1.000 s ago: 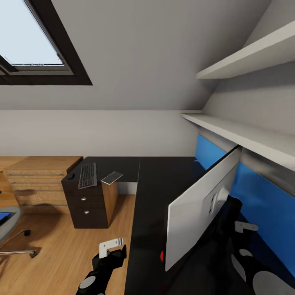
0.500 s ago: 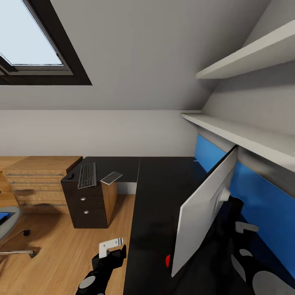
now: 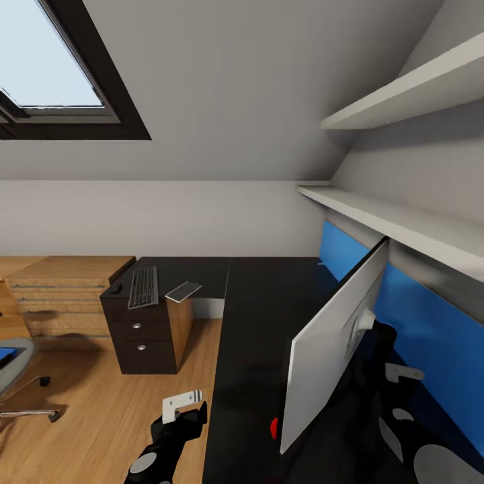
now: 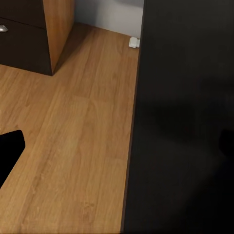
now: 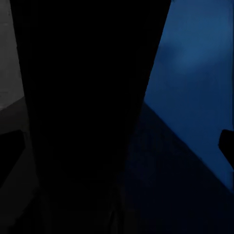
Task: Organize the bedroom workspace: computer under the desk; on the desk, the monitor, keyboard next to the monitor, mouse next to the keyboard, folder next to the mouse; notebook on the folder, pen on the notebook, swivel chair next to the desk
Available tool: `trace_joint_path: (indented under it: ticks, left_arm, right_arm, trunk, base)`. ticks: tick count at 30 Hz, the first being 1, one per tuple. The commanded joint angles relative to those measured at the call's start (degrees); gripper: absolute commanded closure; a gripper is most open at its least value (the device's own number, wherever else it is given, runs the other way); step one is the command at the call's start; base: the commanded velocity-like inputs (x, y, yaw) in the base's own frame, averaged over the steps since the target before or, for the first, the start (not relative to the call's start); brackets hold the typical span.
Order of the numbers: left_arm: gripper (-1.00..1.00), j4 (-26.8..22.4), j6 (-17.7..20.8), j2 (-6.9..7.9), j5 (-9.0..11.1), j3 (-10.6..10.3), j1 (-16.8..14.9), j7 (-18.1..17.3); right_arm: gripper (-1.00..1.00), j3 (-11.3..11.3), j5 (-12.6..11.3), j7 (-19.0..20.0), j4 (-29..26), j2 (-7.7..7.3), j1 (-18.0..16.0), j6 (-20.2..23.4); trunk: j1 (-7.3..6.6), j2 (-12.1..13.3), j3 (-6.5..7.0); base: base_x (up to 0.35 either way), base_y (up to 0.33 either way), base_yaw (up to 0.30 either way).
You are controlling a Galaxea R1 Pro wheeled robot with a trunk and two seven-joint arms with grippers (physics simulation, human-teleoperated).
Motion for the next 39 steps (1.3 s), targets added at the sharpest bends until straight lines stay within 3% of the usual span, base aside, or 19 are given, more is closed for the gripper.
trace_joint_path:
  ticks: [1, 22, 31, 39]
  left_arm:
    - [-1.0, -0.1, 0.2, 0.05, 0.3, -0.1, -0.1, 0.4]
    - [-1.0, -0.1, 0.2, 0.05, 0.3, 0.0, -0.1, 0.4]
    - [-1.0, -0.1, 0.2, 0.05, 0.3, 0.0, -0.1, 0.4]
    - [-1.0, -0.1, 0.2, 0.05, 0.3, 0.0, -0.1, 0.4]
  right_arm:
    - [-1.0, -0.4, 0.5, -0.3, 0.1, 0.01, -0.1, -0.2]
    - [-1.0, -0.4, 0.5, -0.3, 0.1, 0.16, -0.1, -0.2]
    - [-1.0, -0.8, 0.5, -0.7, -2.8, 4.71, -0.1, -0.2]
    - [-1.0, -0.8, 0.5, -0.7, -3.2, 5.52, -0.1, -0.2]
  trunk:
    - [0.0, -0.1, -0.08]
    - [0.0, -0.1, -0.08]
    - [0.0, -0.1, -0.08]
    - [0.0, -0.1, -0.08]
  base:
    - [-0.194, 0.0, 0.0]
    - [-0.114, 0.0, 0.0]
    - [-0.329, 0.003, 0.0]
    - [-0.333, 0.001, 0.0]
